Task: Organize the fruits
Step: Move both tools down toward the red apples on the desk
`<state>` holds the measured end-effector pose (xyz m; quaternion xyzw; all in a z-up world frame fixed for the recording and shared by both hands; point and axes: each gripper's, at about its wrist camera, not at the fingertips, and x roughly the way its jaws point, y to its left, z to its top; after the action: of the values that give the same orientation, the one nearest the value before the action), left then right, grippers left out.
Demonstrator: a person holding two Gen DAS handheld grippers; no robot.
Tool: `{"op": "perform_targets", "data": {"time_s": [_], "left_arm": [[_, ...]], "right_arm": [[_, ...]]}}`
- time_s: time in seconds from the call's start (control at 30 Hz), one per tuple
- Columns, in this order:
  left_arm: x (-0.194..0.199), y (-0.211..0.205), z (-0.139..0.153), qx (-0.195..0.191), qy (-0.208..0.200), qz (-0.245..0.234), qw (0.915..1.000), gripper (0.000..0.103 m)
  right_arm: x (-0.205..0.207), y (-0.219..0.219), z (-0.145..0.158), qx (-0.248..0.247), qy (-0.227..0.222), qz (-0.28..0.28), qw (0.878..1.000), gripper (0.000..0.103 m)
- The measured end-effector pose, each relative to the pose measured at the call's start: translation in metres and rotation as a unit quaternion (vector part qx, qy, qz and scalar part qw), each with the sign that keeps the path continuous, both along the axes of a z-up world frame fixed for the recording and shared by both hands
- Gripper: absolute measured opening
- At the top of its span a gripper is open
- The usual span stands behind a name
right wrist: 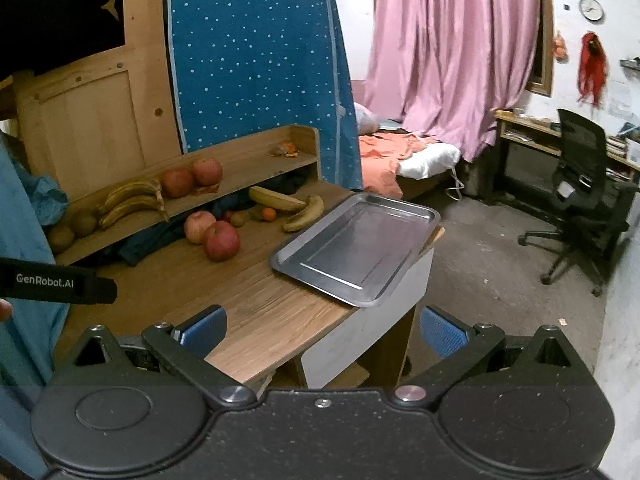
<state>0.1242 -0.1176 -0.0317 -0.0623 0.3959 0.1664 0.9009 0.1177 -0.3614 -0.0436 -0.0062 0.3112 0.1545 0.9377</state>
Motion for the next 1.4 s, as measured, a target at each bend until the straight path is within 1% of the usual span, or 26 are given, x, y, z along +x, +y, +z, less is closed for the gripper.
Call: {"op": "perform_targets", "data": {"time_s": [0.23,0.37,0.5,0.63,0.83,0.97,1.07,1.13,1.27,1.4], "left_arm": [[0.015,-0.021,0.005,0.017,0.009,0.022,0.9996,0.103],[0.027,-0.02,0.002,0.014,0.02,0.036,0.999,0.103],[0.042,-0.014,-0.004,0.017,0.032,0.051,0.9981,0.103],[0.062,0.002,-0.014,0.016,0.034,0.064,0.9973,0.103],[0.102,0.038,-0.027,0.002,0.035,0.086,0.9957,0.103],[0.136,0.064,-0.035,-0.003,0.038,0.087,0.9954,0.103],[0.159,0.083,-0.044,-0.005,0.033,0.082,0.996,0.103],[0.174,0.094,-0.05,-0.003,0.035,0.078,0.9963,0.103],[0.197,0.113,-0.06,-0.019,0.041,0.065,0.9969,0.103],[0.221,0.129,-0.075,-0.036,0.048,0.057,0.9966,0.103]], "right_arm": [[0.023,-0.011,-0.003,0.006,-0.005,0.031,0.999,0.102],[0.036,-0.009,-0.008,-0.002,0.003,0.049,0.999,0.102],[0.057,0.0,-0.016,-0.004,0.011,0.065,0.998,0.102],[0.084,0.017,-0.022,-0.011,0.009,0.09,0.996,0.102],[0.138,0.052,-0.026,-0.025,0.009,0.123,0.992,0.102],[0.17,0.081,-0.032,-0.039,0.009,0.141,0.989,0.102],[0.19,0.102,-0.04,-0.05,0.001,0.158,0.986,0.102],[0.202,0.117,-0.045,-0.059,0.003,0.171,0.983,0.102],[0.224,0.144,-0.063,-0.073,0.015,0.212,0.974,0.102],[0.238,0.173,-0.085,-0.101,0.029,0.258,0.96,0.102]]}}
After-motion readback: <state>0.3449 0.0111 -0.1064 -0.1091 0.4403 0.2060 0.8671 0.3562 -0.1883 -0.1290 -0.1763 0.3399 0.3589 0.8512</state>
